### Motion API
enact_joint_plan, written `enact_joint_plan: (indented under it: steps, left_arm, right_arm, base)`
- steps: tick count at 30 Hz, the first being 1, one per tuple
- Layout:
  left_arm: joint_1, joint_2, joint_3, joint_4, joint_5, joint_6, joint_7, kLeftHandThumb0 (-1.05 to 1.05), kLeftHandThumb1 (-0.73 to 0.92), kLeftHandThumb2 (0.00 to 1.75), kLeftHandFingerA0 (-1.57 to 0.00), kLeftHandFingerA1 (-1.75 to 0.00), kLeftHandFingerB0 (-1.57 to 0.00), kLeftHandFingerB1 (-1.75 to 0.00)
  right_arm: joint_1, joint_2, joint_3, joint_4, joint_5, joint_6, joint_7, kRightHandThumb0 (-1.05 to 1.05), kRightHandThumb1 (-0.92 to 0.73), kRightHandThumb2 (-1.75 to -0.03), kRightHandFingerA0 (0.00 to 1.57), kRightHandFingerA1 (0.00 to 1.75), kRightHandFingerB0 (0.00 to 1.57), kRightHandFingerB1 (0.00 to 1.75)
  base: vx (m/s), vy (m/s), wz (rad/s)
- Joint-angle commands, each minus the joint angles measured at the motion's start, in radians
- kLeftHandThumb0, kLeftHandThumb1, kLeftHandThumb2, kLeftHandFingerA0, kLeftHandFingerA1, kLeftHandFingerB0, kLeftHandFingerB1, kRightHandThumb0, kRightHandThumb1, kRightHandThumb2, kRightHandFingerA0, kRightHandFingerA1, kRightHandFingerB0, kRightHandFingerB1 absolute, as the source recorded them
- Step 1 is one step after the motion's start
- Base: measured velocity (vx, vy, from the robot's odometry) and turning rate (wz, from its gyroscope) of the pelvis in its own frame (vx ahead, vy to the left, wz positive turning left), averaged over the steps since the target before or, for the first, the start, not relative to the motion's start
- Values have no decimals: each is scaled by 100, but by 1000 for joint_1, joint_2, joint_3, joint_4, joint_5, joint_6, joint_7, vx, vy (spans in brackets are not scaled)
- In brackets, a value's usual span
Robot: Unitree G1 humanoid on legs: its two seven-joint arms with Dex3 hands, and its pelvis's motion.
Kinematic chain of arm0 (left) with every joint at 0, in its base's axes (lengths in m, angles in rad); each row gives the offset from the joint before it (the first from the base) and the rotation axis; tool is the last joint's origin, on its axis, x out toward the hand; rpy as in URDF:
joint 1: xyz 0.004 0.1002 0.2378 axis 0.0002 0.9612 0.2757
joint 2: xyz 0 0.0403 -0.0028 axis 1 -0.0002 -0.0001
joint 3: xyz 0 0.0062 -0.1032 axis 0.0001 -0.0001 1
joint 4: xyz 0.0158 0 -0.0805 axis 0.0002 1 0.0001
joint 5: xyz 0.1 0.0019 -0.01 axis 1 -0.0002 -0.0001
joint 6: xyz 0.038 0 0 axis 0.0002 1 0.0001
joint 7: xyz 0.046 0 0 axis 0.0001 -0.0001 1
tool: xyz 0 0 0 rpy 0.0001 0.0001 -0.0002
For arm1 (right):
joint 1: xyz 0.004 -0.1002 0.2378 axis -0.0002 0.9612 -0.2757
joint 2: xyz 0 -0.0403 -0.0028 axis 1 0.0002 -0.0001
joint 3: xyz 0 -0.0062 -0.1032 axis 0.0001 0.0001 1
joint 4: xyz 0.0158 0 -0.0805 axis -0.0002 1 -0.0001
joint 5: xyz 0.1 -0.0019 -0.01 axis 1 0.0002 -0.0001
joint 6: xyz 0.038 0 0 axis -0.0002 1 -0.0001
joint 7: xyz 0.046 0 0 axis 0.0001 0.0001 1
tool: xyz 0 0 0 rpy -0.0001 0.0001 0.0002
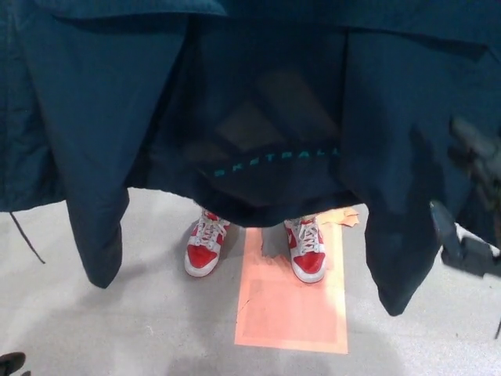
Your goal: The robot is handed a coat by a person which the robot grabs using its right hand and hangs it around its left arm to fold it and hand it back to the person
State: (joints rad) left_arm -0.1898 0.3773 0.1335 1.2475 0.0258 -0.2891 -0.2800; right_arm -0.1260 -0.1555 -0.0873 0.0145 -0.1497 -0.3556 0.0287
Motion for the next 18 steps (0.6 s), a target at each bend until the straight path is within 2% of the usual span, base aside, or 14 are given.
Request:
enact_joint_plan:
  steps: [1,2,3,8,9,10,11,12,13,14,15,16,17,18]
  left_arm:
    - [44,6,23,-6,-26,-58,-26,-80,78,108,-15,-46,-1,-38]
    - [45,8,18,-9,-21,-60,-25,-35,57,113,0,-47,0,-48]
    - [46,9,15,-10,-17,-62,-24,-77,80,100,-10,-41,-8,-38]
    - [53,8,16,-13,-19,-64,-32,-77,78,109,-13,-47,0,-37]
    - [54,8,17,-14,-21,-63,-36,-77,78,110,-11,-46,-1,-36]
    - [53,8,19,-14,-24,-57,-37,-76,77,109,-16,-48,0,-37]
    - [52,7,24,-13,-30,-53,-42,-74,76,108,-16,-48,0,-36]
    - [51,6,31,-11,-37,-49,-49,-74,76,108,-16,-48,0,-36]
    - [51,6,32,-11,-37,-47,-49,-71,92,71,-16,-33,-8,-25]
    - [52,7,26,-13,-29,-49,-40,-76,77,108,-16,-48,0,-36]
    - [53,9,18,-12,-16,-57,-27,-35,58,113,0,-47,0,-47]
    - [52,7,24,-11,-23,-57,-35,-35,58,113,0,-48,0,-48]
    - [51,2,36,-10,-39,-52,-53,-75,76,107,-13,-47,0,-37]
    - [53,2,39,-9,-42,-54,-60,-76,77,108,-12,-46,0,-37]
  right_arm:
    - [-249,-17,-56,-655,70,78,-41,-36,-47,-107,0,46,0,47]
    - [-275,-15,-54,-659,58,92,-43,-36,-47,-107,0,46,0,47]
    - [-294,-14,-52,-660,50,99,-44,-36,-47,-107,0,47,0,47]
    - [-438,-36,-41,-650,-6,157,-23,-37,-46,-107,0,47,0,48]
    - [-455,-43,-39,-645,-19,170,-15,-83,-72,-104,11,41,5,36]
    - [-482,-56,-33,-636,-13,197,6,-83,-70,-108,11,43,0,36]
    - [-504,-74,-26,-628,6,229,35,-84,-87,-68,13,25,11,23]
    - [-526,-93,-18,-622,27,266,66,-84,-87,-68,13,25,11,23]
    - [-540,-109,-13,-616,20,287,86,-91,-72,-86,11,29,7,22]
    - [-584,-162,8,-600,-27,364,150,-91,-76,-112,8,22,8,17]
    - [-609,-187,26,-586,-43,405,185,-95,-78,-113,7,17,7,11]
    - [-639,-208,51,-558,-48,444,217,-96,-78,-111,7,16,7,9]
    - [-666,-227,75,-521,-39,477,252,-90,-72,-107,3,18,2,11]
    - [-687,-241,98,-483,-52,491,277,-90,-74,-109,2,22,1,12]
  base:
    - [0,0,0]
    - [0,0,0]
    - [0,0,0]
    - [0,0,0]
    - [0,0,0]
    - [0,0,0]
    - [0,0,0]
    - [0,0,0]
    - [0,0,0]
    - [0,0,0]
    - [0,0,0]
    - [0,0,0]
    - [0,0,0]
    - [0,0,0]
